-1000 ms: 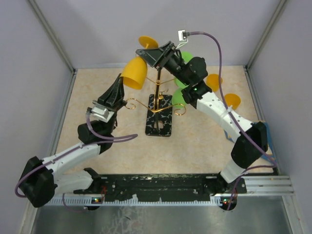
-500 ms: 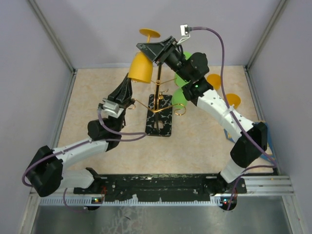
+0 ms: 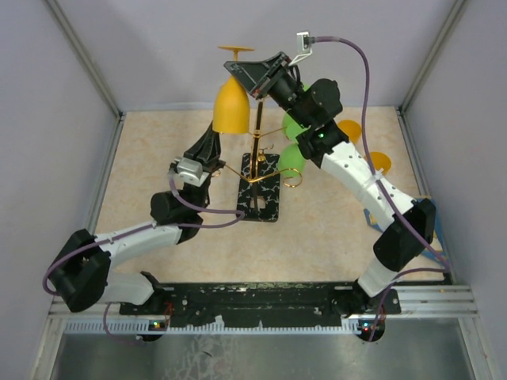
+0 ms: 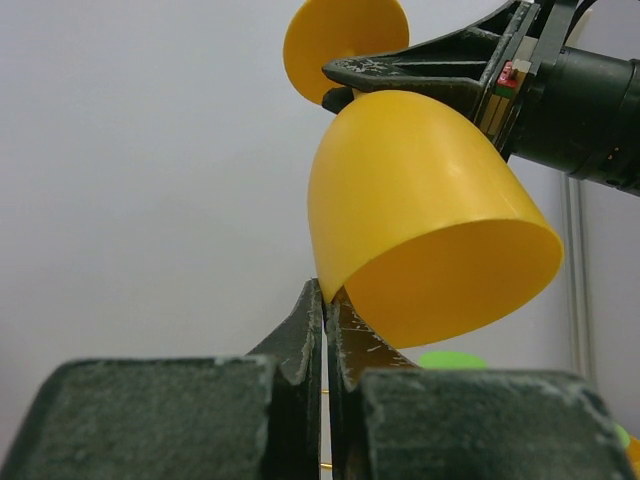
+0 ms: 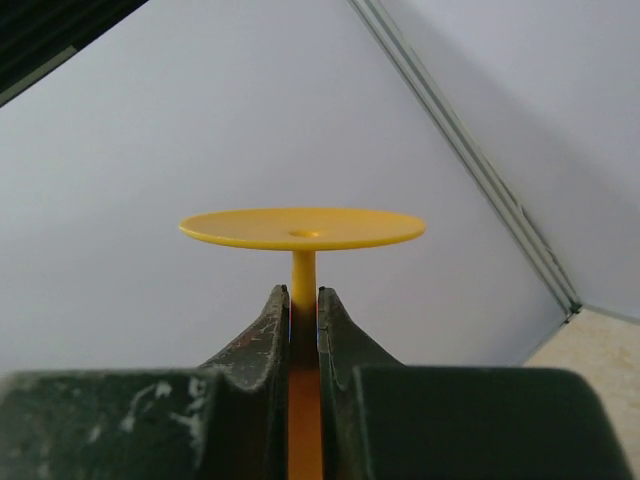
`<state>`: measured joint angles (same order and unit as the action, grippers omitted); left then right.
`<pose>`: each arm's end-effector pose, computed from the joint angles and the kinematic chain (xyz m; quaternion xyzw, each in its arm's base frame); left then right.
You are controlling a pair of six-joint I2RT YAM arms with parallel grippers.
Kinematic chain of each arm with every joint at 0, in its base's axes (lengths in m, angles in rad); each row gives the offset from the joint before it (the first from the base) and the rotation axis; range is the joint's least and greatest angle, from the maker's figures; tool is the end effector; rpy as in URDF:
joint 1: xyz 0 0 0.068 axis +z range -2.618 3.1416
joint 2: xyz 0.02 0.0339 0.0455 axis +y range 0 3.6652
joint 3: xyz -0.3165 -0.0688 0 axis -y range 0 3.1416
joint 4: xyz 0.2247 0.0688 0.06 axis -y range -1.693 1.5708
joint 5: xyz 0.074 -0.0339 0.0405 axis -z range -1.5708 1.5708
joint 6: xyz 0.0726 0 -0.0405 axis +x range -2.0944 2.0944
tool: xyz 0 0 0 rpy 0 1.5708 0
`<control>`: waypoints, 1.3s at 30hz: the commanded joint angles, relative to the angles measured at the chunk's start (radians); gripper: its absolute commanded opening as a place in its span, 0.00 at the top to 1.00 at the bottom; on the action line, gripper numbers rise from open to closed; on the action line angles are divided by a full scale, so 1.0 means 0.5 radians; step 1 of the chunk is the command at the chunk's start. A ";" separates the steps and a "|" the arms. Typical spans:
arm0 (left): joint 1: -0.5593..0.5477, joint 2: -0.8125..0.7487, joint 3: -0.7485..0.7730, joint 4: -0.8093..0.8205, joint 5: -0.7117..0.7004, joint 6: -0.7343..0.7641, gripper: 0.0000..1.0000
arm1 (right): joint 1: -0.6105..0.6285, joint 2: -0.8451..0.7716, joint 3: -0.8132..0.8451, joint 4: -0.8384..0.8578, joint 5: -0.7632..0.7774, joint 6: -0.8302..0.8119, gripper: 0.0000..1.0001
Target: Place the wine glass upside down on the wine glass rack
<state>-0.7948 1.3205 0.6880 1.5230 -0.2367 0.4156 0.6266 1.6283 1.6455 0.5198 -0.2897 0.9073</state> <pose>0.1867 -0.1660 0.4481 0.0969 0.3358 -0.1377 0.9268 0.2999 0.2427 0.5668 -0.0558 0.5018 0.6483 0.5699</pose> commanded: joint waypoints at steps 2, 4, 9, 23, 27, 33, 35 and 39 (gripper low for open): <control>-0.036 0.030 0.074 0.241 0.092 -0.027 1.00 | 0.114 0.018 0.092 -0.177 -0.164 -0.111 1.00; -0.039 0.022 0.069 0.227 0.095 -0.019 0.95 | 0.116 0.007 0.098 -0.232 -0.140 -0.173 1.00; -0.039 -0.044 0.023 0.161 0.113 0.047 0.52 | 0.115 -0.051 0.119 -0.443 -0.039 -0.440 1.00; -0.039 -0.479 -0.194 -0.481 0.278 0.052 0.01 | -0.035 -0.269 0.195 -0.970 0.366 -1.121 1.00; -0.037 -0.569 0.014 -1.024 0.110 -0.115 0.01 | -0.035 -0.414 0.123 -1.075 0.380 -1.465 1.00; -0.016 -0.449 0.525 -1.739 -0.128 -0.228 0.01 | -0.035 -0.921 -0.511 -0.800 0.243 -1.672 1.00; -0.007 -0.446 0.566 -1.776 -0.120 -0.242 0.01 | -0.032 -1.059 -0.679 -0.741 0.181 -1.698 1.00; 0.009 -0.463 0.550 -1.770 -0.153 -0.251 0.01 | -0.019 -1.287 -0.912 -0.751 0.164 -1.718 1.00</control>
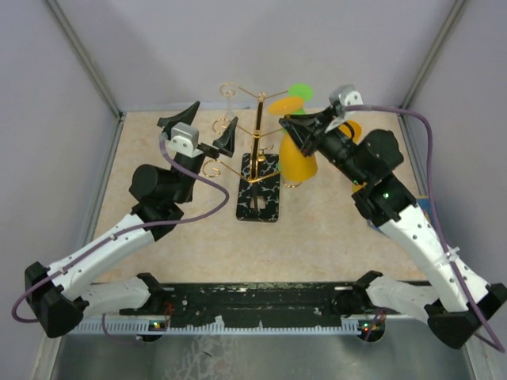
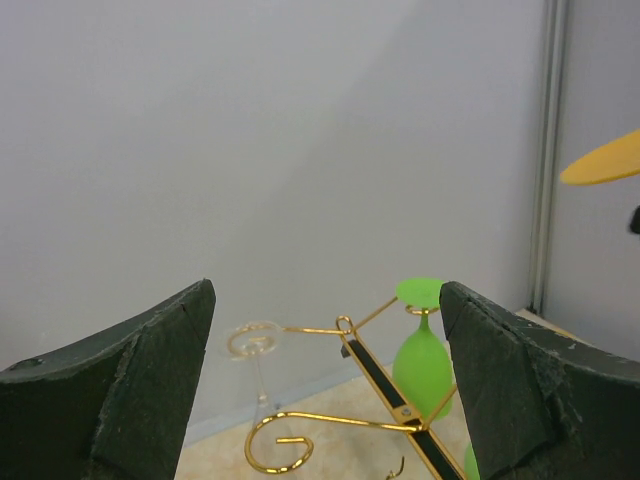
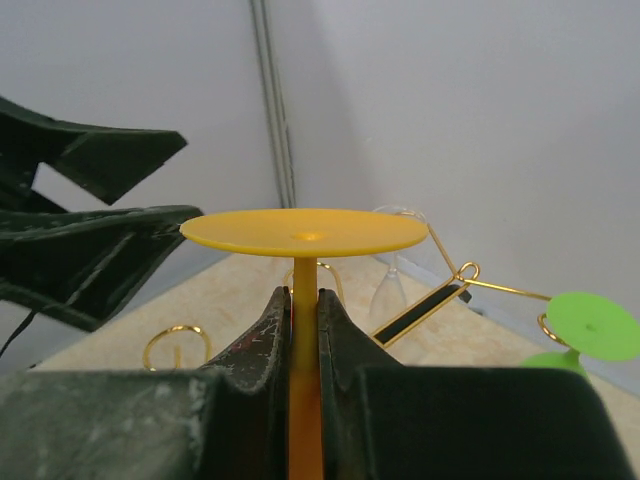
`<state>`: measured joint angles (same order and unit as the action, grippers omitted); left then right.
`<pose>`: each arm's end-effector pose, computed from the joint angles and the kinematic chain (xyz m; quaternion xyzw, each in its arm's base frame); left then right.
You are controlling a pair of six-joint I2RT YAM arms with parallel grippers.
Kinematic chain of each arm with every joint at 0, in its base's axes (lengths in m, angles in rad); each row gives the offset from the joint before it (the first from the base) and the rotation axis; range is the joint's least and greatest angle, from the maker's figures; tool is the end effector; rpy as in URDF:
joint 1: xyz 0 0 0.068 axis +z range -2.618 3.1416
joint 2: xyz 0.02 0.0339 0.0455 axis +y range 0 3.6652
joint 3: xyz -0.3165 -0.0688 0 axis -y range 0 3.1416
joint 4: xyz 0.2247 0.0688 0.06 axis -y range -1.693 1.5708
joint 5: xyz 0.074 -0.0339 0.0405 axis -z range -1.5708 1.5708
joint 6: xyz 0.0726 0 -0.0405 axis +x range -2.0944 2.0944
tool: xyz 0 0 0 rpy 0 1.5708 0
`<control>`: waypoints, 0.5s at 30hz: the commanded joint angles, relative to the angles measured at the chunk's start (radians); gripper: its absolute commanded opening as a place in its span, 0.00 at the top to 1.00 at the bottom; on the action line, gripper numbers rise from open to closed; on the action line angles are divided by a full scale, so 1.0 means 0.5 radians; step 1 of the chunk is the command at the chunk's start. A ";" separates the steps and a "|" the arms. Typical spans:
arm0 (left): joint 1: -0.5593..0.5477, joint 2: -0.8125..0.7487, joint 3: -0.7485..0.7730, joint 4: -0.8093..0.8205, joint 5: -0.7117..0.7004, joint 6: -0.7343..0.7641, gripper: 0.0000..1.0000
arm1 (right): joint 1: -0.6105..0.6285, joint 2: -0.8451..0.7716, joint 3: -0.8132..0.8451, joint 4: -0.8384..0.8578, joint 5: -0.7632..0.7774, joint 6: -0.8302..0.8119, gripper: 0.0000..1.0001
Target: Place the wine glass upside down on the wine glass rack
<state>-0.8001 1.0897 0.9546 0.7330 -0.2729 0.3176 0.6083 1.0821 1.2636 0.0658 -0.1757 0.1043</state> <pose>0.1695 -0.1465 0.5043 0.1436 0.4564 -0.1475 0.8656 0.1755 0.1377 0.5281 -0.2197 0.5755 0.3246 0.7177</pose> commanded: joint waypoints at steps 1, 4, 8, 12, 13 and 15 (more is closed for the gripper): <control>0.025 -0.004 0.010 -0.189 -0.083 -0.055 0.01 | 0.029 -0.250 -0.206 0.150 -0.065 -0.106 1.00; 0.036 -0.002 0.008 -0.190 -0.084 -0.063 0.01 | 0.065 -0.383 -0.278 0.075 -0.091 -0.109 1.00; 0.045 0.007 0.009 -0.184 -0.088 -0.082 0.01 | 0.091 -0.506 -0.303 -0.174 -0.092 -0.152 1.00; 0.049 0.014 -0.005 -0.171 -0.095 -0.093 0.01 | 0.093 -0.667 -0.418 -0.309 -0.077 -0.205 1.00; 0.048 0.014 -0.008 -0.171 -0.095 -0.094 0.01 | 0.093 -0.706 -0.449 -0.336 -0.078 -0.220 1.00; 0.051 0.017 -0.015 -0.169 -0.105 -0.095 0.01 | 0.093 -0.771 -0.517 -0.378 -0.093 -0.238 1.00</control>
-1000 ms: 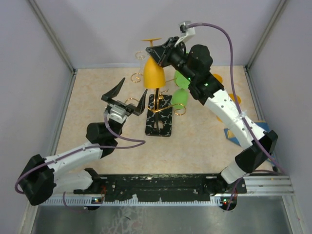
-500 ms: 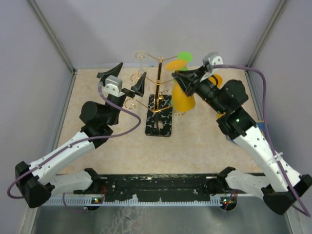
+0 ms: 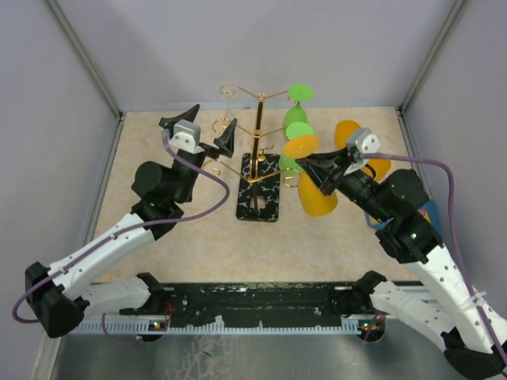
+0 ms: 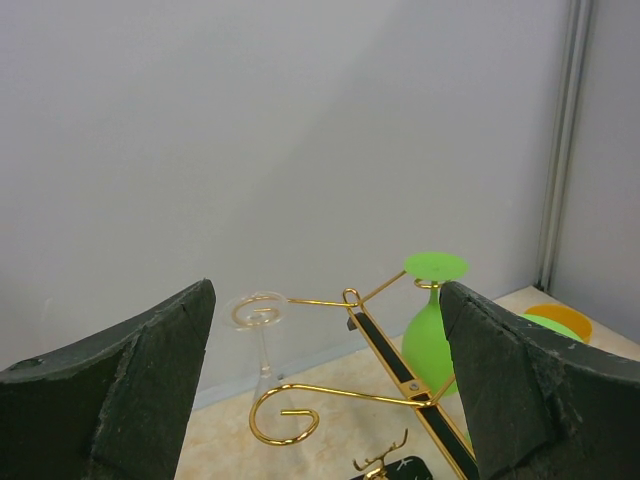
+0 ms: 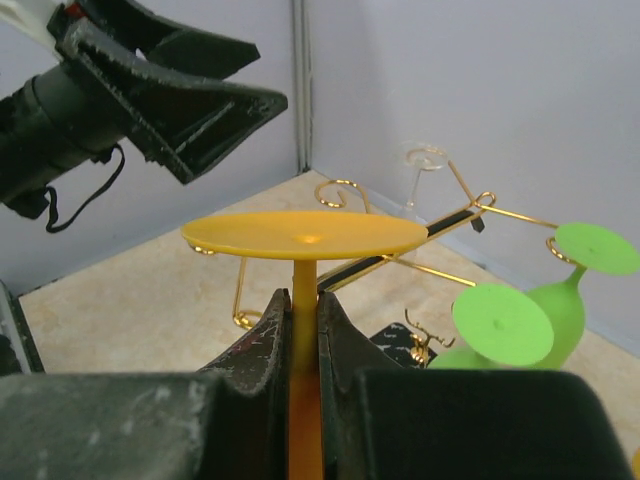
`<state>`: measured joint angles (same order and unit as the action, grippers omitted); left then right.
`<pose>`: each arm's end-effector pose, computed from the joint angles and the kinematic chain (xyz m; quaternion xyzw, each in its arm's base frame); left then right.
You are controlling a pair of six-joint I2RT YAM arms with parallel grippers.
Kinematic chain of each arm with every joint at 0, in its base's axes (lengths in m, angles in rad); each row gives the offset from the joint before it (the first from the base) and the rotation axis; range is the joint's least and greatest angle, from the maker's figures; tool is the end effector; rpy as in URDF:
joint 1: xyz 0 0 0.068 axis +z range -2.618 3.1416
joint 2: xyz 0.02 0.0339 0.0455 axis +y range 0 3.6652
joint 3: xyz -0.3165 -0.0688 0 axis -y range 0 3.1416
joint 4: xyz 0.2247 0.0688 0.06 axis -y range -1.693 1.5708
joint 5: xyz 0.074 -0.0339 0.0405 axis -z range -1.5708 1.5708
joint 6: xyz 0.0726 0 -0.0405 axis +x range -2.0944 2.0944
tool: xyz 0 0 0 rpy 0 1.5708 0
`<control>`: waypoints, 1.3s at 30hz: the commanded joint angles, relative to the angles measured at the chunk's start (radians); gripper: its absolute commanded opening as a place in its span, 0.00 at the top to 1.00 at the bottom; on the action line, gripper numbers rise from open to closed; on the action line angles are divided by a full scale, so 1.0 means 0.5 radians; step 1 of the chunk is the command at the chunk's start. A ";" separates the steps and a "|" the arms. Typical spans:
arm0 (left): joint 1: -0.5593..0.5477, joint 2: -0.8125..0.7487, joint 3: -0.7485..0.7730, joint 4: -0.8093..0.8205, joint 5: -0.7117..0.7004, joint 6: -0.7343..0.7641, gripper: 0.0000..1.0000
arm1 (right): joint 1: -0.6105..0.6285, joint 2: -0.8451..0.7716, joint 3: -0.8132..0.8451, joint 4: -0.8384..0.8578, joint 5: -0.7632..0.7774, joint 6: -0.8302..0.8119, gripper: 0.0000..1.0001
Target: Place the wine glass upside down on the wine glass rack
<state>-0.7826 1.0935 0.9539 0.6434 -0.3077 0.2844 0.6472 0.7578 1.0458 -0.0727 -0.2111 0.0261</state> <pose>0.1792 -0.1472 0.4919 0.1420 0.4998 -0.1342 0.8438 0.0947 0.0906 0.4834 -0.2687 0.5686 0.3182 0.7093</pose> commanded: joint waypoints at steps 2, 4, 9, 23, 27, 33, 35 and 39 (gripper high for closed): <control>0.019 0.012 -0.022 0.019 -0.045 -0.029 0.01 | 0.014 -0.182 -0.163 -0.115 -0.072 -0.089 1.00; 0.021 0.013 -0.031 0.027 -0.052 -0.029 0.01 | 0.016 -0.234 -0.257 -0.102 -0.123 -0.092 1.00; 0.026 0.014 -0.052 0.052 -0.071 -0.032 0.01 | 0.016 -0.375 -0.536 0.062 -0.183 -0.085 1.00; 0.032 0.065 -0.108 0.150 -0.116 -0.024 0.01 | 0.016 -0.506 -1.179 0.889 -0.140 0.102 1.00; 0.034 0.065 -0.122 0.176 -0.132 -0.008 0.01 | 0.016 -0.488 -1.285 1.034 -0.109 0.128 1.00; 0.037 0.076 -0.131 0.201 -0.148 0.000 0.01 | 0.024 -0.473 -1.438 1.315 -0.037 0.136 1.00; 0.040 0.085 -0.134 0.203 -0.150 -0.004 0.01 | 0.025 -0.444 -1.485 1.424 -0.012 0.133 1.00; 0.040 0.095 -0.158 0.234 -0.171 -0.001 0.01 | 0.028 -0.341 -1.575 1.664 0.029 0.133 1.00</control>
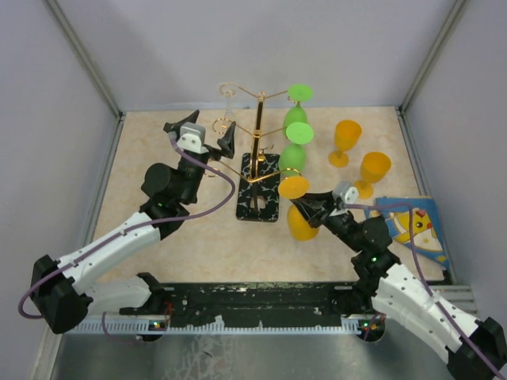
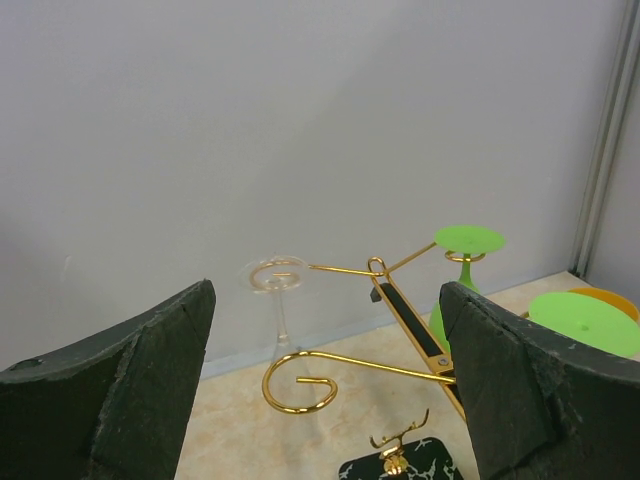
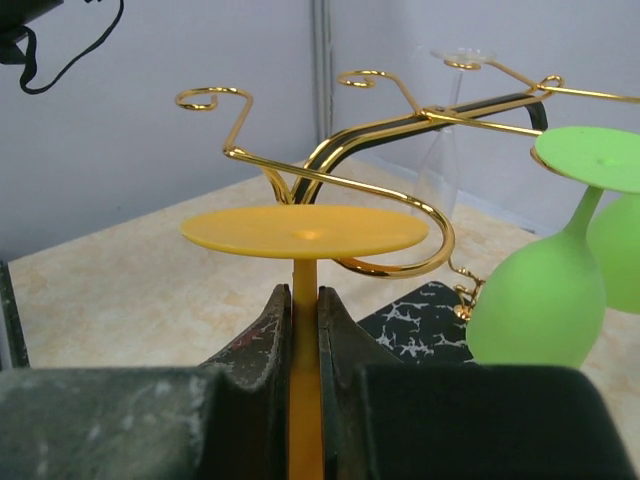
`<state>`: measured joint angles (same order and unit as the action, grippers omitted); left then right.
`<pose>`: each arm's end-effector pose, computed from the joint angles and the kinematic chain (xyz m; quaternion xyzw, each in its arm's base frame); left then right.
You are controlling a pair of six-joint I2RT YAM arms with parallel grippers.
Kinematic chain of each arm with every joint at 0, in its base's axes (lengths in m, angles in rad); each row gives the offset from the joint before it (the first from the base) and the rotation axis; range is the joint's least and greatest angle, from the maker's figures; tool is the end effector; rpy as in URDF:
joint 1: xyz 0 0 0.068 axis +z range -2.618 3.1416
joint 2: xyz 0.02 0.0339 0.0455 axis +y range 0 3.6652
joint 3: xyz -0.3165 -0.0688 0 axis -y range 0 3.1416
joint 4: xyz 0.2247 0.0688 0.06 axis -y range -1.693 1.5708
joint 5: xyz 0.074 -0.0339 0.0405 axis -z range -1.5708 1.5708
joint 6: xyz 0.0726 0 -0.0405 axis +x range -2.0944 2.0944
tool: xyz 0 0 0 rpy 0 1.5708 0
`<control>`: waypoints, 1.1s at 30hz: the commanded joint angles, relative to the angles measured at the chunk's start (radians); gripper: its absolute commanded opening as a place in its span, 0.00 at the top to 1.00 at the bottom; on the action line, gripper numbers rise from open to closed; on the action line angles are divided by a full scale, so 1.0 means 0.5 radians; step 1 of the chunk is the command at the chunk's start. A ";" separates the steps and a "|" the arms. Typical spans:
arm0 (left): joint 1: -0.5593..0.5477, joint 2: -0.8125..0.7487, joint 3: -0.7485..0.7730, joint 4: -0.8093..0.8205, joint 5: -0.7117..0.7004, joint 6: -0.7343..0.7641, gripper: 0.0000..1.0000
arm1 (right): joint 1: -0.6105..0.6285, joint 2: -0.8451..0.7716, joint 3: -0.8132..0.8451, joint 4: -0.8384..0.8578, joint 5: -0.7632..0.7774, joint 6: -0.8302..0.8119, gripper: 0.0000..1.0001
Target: Place the wine glass upside down on the wine glass rack
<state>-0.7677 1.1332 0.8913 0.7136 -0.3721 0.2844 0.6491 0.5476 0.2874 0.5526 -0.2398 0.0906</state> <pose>0.1943 -0.1509 0.4690 0.1213 0.5231 -0.1067 0.8368 0.0858 0.0867 0.3201 -0.2555 0.5429 0.3546 0.7171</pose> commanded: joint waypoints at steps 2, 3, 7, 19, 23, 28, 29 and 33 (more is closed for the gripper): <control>0.011 0.019 -0.042 0.102 -0.049 -0.001 0.01 | 0.029 0.143 -0.108 0.569 0.109 0.009 1.00; 0.011 0.019 -0.047 0.105 -0.050 -0.001 0.01 | 0.032 0.175 -0.134 0.649 0.120 0.010 1.00; 0.014 0.016 -0.071 0.134 -0.068 0.007 0.01 | 0.046 0.309 -0.240 1.009 0.154 0.015 1.00; 0.017 0.017 -0.119 0.229 -0.117 0.033 0.01 | 0.079 0.852 -0.243 1.762 0.117 0.013 1.00; 0.017 0.017 -0.120 0.234 -0.129 0.052 0.01 | 0.085 0.974 -0.203 1.853 0.118 0.010 1.00; 0.020 0.017 -0.123 0.236 -0.130 0.066 0.01 | 0.086 1.113 -0.141 1.908 0.141 -0.006 1.00; 0.020 0.016 -0.125 0.236 -0.134 0.071 0.01 | 0.088 1.142 -0.132 1.923 0.153 -0.010 1.00; 0.023 0.016 -0.123 0.242 -0.132 0.078 0.01 | 0.089 1.255 -0.111 2.041 0.225 -0.033 1.00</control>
<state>-0.7631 1.1400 0.8368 0.7918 -0.4274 0.3122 0.6857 1.1313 0.1864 1.4448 -0.1997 0.1051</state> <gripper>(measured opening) 0.992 0.077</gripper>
